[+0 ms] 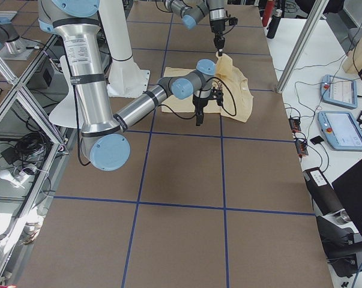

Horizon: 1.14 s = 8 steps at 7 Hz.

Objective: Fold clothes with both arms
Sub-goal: 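Carry the sleeve cuff with the left gripper across the shirt body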

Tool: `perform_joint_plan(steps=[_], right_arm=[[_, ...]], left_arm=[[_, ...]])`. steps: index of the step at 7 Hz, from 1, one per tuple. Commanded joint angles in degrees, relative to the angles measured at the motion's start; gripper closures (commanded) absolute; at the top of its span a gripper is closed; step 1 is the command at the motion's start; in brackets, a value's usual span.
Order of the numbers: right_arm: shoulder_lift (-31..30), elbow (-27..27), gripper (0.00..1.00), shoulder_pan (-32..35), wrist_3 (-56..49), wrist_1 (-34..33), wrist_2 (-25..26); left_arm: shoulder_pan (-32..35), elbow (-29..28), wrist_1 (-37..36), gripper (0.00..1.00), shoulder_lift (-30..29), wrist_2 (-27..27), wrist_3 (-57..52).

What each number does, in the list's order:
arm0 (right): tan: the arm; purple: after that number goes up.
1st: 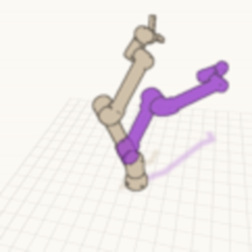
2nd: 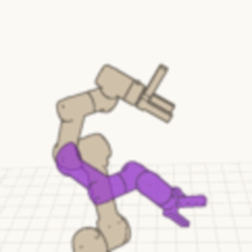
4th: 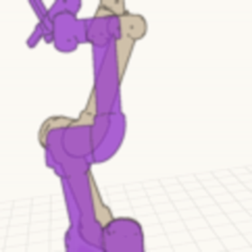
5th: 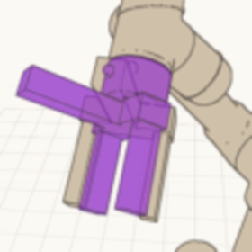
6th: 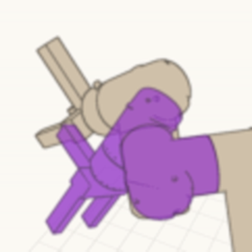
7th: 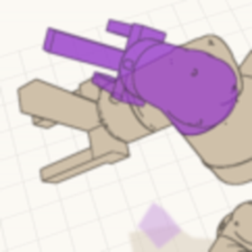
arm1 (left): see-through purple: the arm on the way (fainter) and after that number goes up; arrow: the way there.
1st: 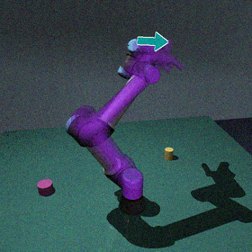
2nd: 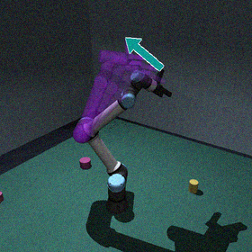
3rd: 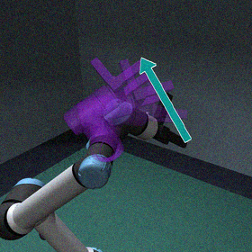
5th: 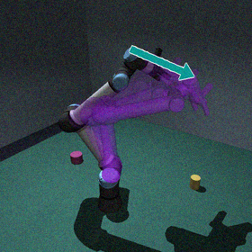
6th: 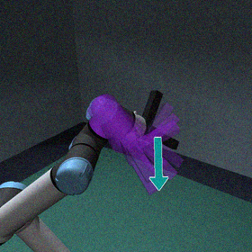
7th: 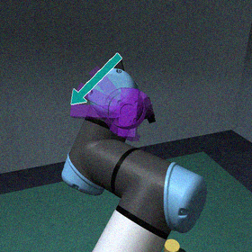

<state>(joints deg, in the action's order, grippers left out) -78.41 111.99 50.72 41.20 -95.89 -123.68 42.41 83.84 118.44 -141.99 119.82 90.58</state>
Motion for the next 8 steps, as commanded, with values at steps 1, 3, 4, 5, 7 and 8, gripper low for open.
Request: perform_joint_plan(steps=[1, 3, 4, 5, 7, 8], right_arm=[[0.10, -0.55, 0.00, 0.00, 0.10, 0.00, 0.01], [0.18, -0.81, 0.00, -0.09, 0.37, 0.08, 0.10], [0.27, -0.90, 0.00, -0.09, 0.45, 0.08, 0.10], [0.36, -1.07, 0.00, -0.18, 0.46, 0.08, 0.19], [0.63, -1.34, 0.00, -0.18, 0.54, 0.08, 0.19], [0.71, -1.34, 0.00, -0.18, 0.54, 0.08, 0.19]], left_arm=[[-3.38, -7.43, 7.65, 1.00, -0.83, -4.31, 0.83], [-6.27, -17.51, 15.20, 1.00, -3.80, -9.31, 0.92], [-8.55, -22.09, 19.15, 1.00, -4.78, -11.95, 0.66], [-10.23, -23.10, 20.32, 1.00, -4.79, -12.76, 0.48], [-11.03, -23.02, 25.39, 0.01, -5.40, -13.64, -1.70], [-12.95, -22.93, 27.43, 0.00, -6.19, -20.00, -5.81]])
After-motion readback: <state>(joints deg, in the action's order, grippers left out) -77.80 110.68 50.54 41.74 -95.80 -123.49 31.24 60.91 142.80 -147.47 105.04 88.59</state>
